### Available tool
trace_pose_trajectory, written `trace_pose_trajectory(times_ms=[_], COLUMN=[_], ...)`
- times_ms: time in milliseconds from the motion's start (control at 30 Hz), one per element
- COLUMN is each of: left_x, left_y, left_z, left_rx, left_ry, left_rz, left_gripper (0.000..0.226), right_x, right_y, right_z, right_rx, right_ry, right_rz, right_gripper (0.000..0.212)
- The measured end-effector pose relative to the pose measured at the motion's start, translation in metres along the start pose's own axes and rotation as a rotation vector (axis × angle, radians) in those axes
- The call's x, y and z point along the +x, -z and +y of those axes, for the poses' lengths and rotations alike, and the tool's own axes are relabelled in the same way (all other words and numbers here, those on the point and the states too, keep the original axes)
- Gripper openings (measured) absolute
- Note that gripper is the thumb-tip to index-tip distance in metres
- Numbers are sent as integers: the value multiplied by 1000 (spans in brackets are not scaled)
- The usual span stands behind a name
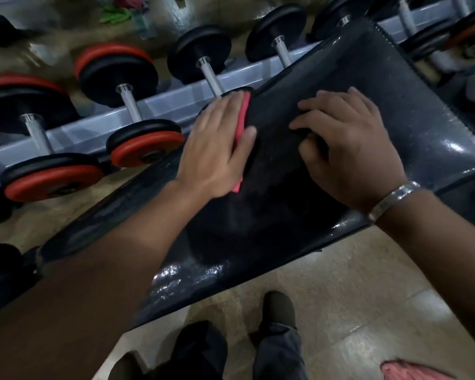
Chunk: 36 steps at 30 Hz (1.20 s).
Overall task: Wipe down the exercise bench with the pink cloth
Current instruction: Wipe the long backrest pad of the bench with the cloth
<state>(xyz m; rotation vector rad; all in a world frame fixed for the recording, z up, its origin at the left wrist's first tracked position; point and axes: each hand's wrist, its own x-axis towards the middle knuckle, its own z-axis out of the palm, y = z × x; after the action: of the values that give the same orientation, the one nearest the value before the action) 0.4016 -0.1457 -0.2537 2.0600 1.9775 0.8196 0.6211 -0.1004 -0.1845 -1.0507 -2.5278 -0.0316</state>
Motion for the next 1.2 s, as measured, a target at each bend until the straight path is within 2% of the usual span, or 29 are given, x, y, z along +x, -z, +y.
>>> trace_pose_trajectory(times_ms=[100, 133, 200, 333, 433, 500, 600, 633, 667, 767, 833, 867, 967, 1033, 1200], left_x=[4, -3, -28, -63, -65, -59, -44, -44, -50, -78, -87, -84, -56, -44, -77], left_y=[-8, -12, -14, -9, -8, -13, -25, -28, -30, -27, -27, -29, -37, -41, -47], left_z=[29, 43, 64, 55, 48, 61, 106, 119, 128, 125, 113, 112, 133, 156, 168], left_rx=[-10, -11, -4, 36, 53, 35, -10, -19, -17, 45, 57, 45, -18, -32, 35], left_ry=[349, 387, 296, -45, -86, 93, 508, 532, 474, 134, 102, 186, 608, 710, 381], left_rz=[52, 48, 30, -73, -103, -38, 68, 79, 68, -26, -46, -22, 96, 134, 65], left_gripper=[78, 76, 74, 80, 79, 76, 77, 79, 79, 79, 77, 76, 78, 80, 76], right_x=[10, 14, 18, 15, 12, 13, 12, 12, 11, 12, 11, 11, 12, 11, 11], right_y=[15, 21, 30, 37, 31, 27, 26, 27, 27, 27, 28, 28, 29, 30, 30], right_z=[9, 16, 35, 67, 66, 61, 59, 60, 59, 59, 58, 59, 58, 57, 57], right_rx=[91, 86, 36, -53, -53, -51, -61, -63, -68, -90, -101, -109, -111, -110, -112], right_ry=[24, 50, 113, 149, 116, 77, 79, 89, 95, 88, 91, 90, 82, 77, 77], right_rz=[-20, -23, -23, -49, -26, 1, 14, 15, 15, -2, -9, -7, -18, -20, -29], right_gripper=[23, 23, 25, 30, 29, 26, 24, 24, 24, 25, 25, 25, 24, 25, 25])
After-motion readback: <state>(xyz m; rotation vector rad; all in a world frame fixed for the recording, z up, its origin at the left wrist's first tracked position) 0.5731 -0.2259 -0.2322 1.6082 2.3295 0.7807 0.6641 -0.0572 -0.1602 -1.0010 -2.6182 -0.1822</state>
